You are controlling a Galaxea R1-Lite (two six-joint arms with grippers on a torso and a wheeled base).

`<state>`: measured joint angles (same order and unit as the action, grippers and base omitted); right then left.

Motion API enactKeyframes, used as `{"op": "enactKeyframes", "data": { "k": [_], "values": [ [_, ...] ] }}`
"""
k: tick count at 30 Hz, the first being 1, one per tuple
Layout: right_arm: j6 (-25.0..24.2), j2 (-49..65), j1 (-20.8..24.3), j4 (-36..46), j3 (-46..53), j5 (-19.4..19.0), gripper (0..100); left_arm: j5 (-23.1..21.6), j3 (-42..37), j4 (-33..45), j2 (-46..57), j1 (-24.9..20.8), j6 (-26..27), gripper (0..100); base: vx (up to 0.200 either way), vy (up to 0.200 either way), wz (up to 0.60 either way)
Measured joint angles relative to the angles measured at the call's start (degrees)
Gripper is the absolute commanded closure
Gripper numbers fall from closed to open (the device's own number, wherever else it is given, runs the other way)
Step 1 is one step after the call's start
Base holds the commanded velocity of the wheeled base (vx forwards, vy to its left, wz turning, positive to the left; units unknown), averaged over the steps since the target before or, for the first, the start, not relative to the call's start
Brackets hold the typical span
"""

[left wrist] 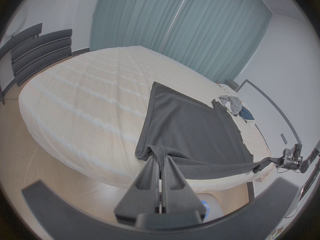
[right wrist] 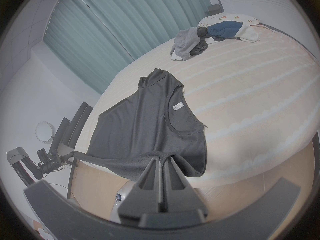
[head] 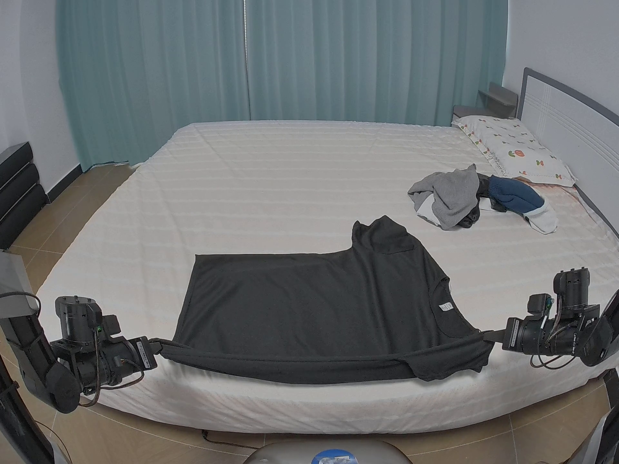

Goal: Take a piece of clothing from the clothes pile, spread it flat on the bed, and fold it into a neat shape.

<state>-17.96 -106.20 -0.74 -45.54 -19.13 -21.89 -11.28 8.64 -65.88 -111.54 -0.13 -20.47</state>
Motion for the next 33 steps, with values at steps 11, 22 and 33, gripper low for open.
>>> {"op": "enactKeyframes", "data": {
  "k": [11, 22, 33],
  "values": [
    [-0.76, -2.69, -0.33, 0.22, -4.52, 0.17, 100, -0.11, 4.47, 0.06, -3.62, -0.33, -0.85, 100, 0.0, 0.0, 0.0],
    [-2.34, -7.36, -0.77, 0.3, -9.01, 0.2, 100, -0.02, 11.23, 7.28, -6.64, -1.02, -2.88, 100, 0.0, 0.0, 0.0],
    [-3.79, -13.75, -0.73, -0.24, -14.01, 0.2, 100, 0.0, 19.27, 13.98, -8.74, -1.16, -6.05, 100, 0.0, 0.0, 0.0]
  ]
}}
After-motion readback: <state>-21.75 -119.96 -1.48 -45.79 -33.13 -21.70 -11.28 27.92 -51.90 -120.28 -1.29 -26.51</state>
